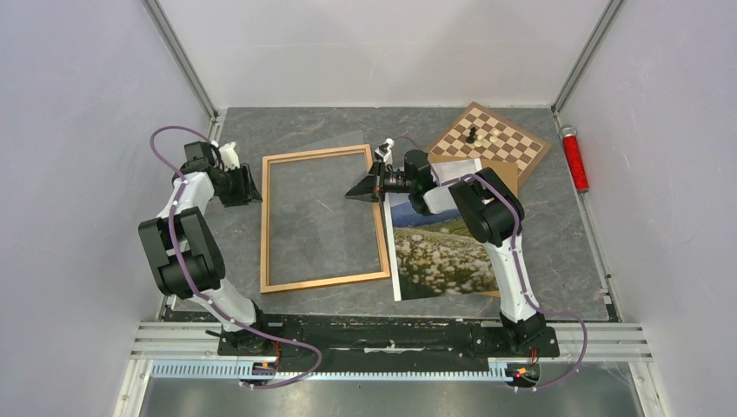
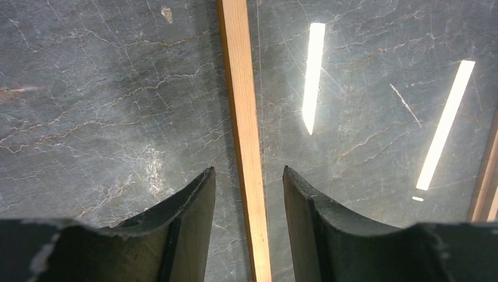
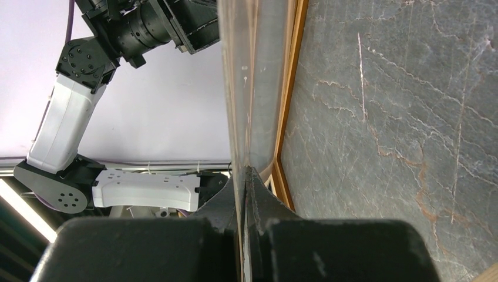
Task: Put the photo into the frame
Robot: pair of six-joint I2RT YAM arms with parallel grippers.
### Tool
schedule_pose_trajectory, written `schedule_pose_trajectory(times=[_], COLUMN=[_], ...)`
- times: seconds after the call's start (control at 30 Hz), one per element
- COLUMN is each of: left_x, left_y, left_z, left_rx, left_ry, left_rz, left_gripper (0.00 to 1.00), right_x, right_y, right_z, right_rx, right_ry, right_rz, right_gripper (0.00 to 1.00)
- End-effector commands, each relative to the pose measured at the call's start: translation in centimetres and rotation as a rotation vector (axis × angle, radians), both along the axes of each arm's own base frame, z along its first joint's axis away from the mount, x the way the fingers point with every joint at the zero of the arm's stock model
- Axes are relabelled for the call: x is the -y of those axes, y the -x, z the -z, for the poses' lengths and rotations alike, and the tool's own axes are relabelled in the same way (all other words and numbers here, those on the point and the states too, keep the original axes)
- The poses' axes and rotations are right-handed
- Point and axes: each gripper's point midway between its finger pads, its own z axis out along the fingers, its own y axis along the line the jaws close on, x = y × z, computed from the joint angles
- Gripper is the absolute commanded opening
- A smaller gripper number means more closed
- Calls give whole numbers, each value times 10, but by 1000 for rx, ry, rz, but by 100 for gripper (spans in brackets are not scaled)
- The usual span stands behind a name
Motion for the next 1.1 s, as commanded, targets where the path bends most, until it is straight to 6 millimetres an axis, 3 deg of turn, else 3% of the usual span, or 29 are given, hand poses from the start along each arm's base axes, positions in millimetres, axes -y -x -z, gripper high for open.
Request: schedule_pose_trajectory(times=[0.0,0.5,0.77,1.07], left_x=[3,14,14,17], left_y=[-7,-6,-11,-15], left_z=[-9,11,29,35], left_rx=[41,-8,-55,-59], left_ry=[16,73,92,120], left_rz=[3,0,-5,9], left_gripper=[53,54,49,40], right_x=[-7,-11,-11,-11], right_y=[-1,-5,-6,-5], right_z=[-14,-6,-6,-4], right_rx=[63,64,65,66], right_ry=[-41,-21,-17,-11], right_rz=[-28,-36,-35,-38], right_gripper=[0,0,0,0])
